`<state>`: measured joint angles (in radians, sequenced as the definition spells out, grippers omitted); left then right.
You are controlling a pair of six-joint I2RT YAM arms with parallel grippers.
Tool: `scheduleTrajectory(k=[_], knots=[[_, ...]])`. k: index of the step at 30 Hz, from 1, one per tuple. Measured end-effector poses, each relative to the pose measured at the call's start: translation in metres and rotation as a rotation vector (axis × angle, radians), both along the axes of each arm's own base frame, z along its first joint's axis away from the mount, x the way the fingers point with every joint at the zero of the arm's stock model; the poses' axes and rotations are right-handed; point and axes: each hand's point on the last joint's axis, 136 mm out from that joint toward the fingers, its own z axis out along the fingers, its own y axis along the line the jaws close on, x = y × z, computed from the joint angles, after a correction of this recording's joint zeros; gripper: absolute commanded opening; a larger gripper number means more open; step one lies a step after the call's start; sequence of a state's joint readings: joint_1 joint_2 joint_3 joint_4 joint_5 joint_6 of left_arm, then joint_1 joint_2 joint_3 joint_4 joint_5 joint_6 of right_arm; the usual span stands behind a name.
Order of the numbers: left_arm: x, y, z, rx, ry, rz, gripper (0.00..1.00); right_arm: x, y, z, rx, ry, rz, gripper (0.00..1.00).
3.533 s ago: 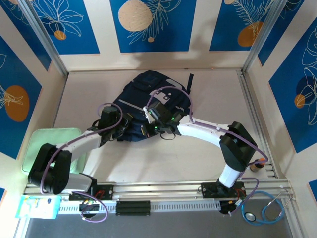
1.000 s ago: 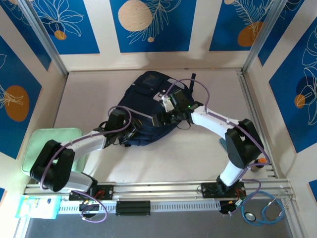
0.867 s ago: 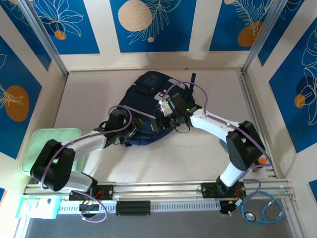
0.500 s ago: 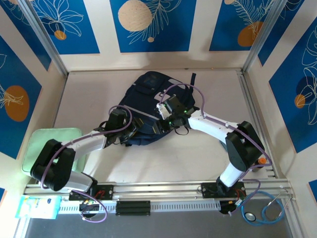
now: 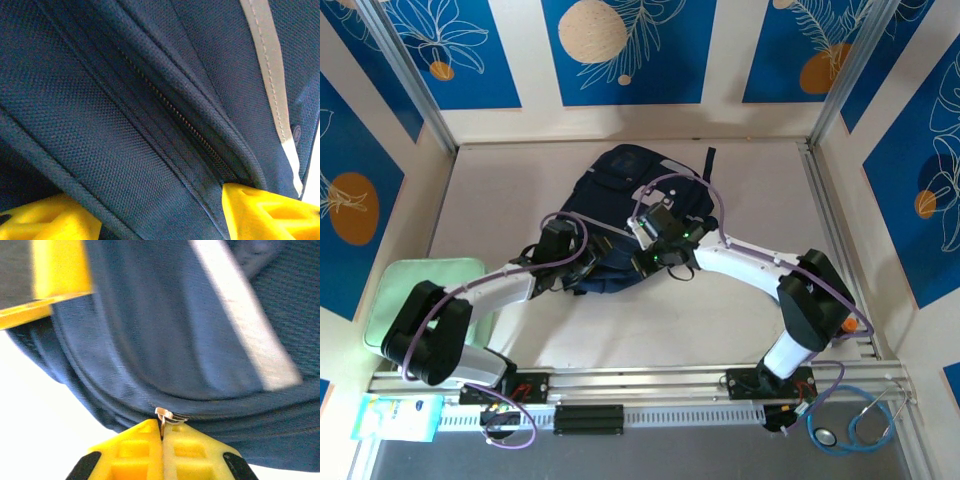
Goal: Pack the student bag
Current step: Unzip the student bag at the center of the table.
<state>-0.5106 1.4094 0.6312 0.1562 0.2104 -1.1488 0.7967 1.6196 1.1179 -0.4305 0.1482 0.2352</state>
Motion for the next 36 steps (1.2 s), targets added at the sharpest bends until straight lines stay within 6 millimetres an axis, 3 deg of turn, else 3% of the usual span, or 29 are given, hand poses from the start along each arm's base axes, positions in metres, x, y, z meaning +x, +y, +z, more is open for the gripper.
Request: scheduleTrajectory(k=[4, 10, 14, 18, 21, 25, 30, 36], knots=[[-0.001, -0.002, 0.0, 0.002, -0.002, -0.007, 0.64, -0.003, 0.006, 0.001, 0.012, -0.002, 0.006, 0.11], [-0.002, -0.004, 0.001, 0.011, -0.011, -0.024, 0.65, -0.003, 0.003, 0.006, 0.038, 0.006, -0.035, 0.35], [-0.009, 0.003, 0.012, 0.051, -0.042, -0.039, 0.65, -0.002, -0.021, 0.028, 0.117, -0.004, -0.106, 0.46], [-0.023, 0.014, 0.029, 0.124, -0.094, -0.055, 0.65, 0.019, -0.053, 0.06, 0.252, -0.022, -0.243, 0.51], [-0.035, 0.011, 0.038, 0.203, -0.113, -0.101, 0.65, 0.036, -0.071, 0.07, 0.323, -0.001, -0.341, 0.52], [-0.046, -0.007, 0.054, 0.304, -0.154, -0.188, 0.63, 0.046, -0.082, 0.07, 0.388, 0.062, -0.424, 0.53], [-0.047, -0.044, 0.068, 0.462, -0.212, -0.294, 0.58, 0.055, -0.093, 0.064, 0.441, 0.132, -0.516, 0.53], [-0.043, -0.082, 0.06, 0.642, -0.225, -0.384, 0.46, 0.058, -0.107, 0.056, 0.462, 0.182, -0.598, 0.53]])
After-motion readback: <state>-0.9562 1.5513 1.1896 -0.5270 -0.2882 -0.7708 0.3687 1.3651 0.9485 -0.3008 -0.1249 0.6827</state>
